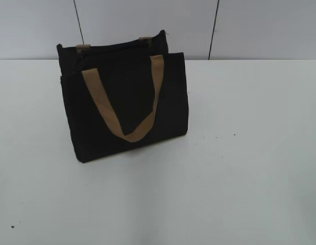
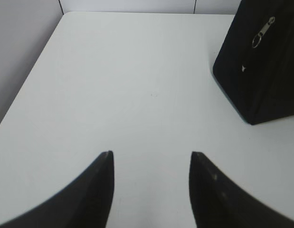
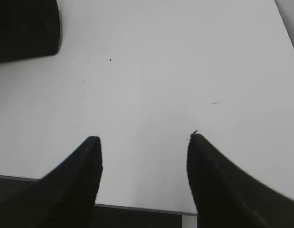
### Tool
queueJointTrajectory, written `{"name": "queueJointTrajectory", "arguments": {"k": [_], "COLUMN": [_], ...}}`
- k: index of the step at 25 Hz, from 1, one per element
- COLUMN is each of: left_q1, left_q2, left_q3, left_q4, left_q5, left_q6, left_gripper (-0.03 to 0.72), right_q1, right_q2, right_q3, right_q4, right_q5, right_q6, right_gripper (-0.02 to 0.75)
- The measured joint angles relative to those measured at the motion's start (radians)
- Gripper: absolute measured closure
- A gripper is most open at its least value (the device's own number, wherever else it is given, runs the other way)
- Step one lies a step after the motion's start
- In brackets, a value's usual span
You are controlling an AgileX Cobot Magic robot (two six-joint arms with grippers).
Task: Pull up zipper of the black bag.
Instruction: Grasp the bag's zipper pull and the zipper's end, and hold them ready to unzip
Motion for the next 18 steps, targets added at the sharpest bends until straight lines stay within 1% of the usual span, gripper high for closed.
{"name": "queueJointTrajectory", "arguments": {"k": [6,18], "left_q1": [0.0,0.0], "left_q2": [0.0,0.0], "left_q3": [0.0,0.0], "left_q4": [0.0,0.0], "left_q5": [0.0,0.0], "left_q6": [0.0,0.0], "left_gripper": [0.298,0.369], "right_q1": [0.0,0.0], "right_q2": [0.0,0.0], "right_q3": [0.0,0.0], "right_q4": [0.0,0.0], "right_q5": [0.0,0.0], "right_q6": [0.0,0.0], "right_gripper": [0.298,0.298]}}
